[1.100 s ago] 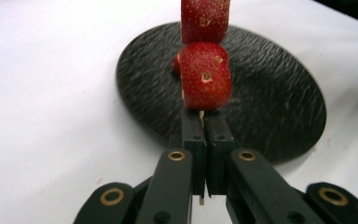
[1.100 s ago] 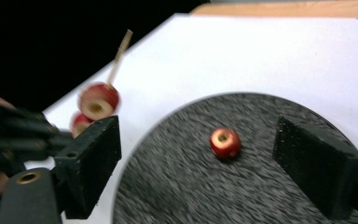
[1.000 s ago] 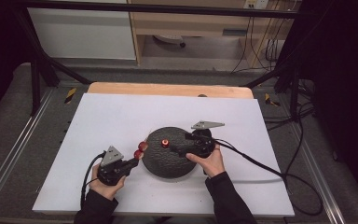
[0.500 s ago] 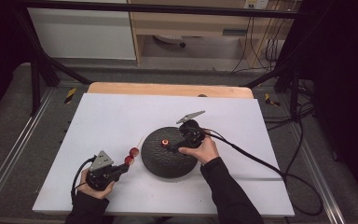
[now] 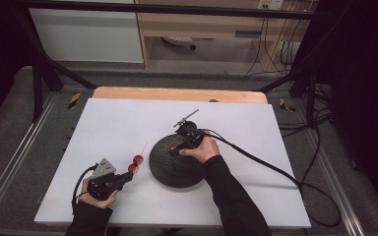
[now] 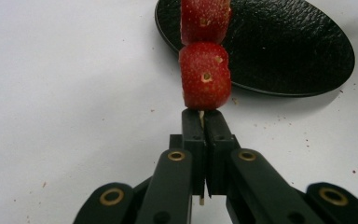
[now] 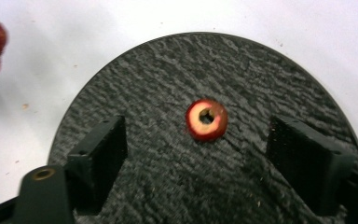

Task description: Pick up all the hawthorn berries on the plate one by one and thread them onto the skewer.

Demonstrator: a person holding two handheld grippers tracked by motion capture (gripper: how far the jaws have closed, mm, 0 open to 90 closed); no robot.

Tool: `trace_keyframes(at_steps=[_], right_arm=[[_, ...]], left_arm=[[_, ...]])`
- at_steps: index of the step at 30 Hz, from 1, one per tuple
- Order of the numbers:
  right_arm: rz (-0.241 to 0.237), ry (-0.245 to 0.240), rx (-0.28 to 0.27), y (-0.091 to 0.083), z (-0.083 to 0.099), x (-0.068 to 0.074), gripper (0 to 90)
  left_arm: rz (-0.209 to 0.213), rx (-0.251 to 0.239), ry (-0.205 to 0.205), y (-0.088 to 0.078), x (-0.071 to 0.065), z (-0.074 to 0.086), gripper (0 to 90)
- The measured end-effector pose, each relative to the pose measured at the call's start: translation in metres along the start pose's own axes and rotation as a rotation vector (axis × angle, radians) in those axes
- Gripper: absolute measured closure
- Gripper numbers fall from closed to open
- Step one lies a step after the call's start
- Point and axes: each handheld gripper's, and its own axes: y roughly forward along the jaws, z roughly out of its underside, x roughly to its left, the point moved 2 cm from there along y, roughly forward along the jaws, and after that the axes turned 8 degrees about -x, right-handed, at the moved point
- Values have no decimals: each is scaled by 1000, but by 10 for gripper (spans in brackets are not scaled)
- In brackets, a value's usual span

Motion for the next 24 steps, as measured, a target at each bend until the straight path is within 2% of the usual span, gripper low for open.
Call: trace_keyframes(at_steps=[6,11,13,24], right_arm=[[-3,0,53,12,-8,-5,314],[8,-45,99,20,-12,-8,366],[0,-48,114,22,-13,-9,388],[-31,-89,154,33,-13,-14,477]], left_arm=[[1,1,0,0,0,0,882],[1,-1,2,0,0,-1,881],[2,0,3,0,-1,-1,882],[5,5,8,2,-1,0,882]])
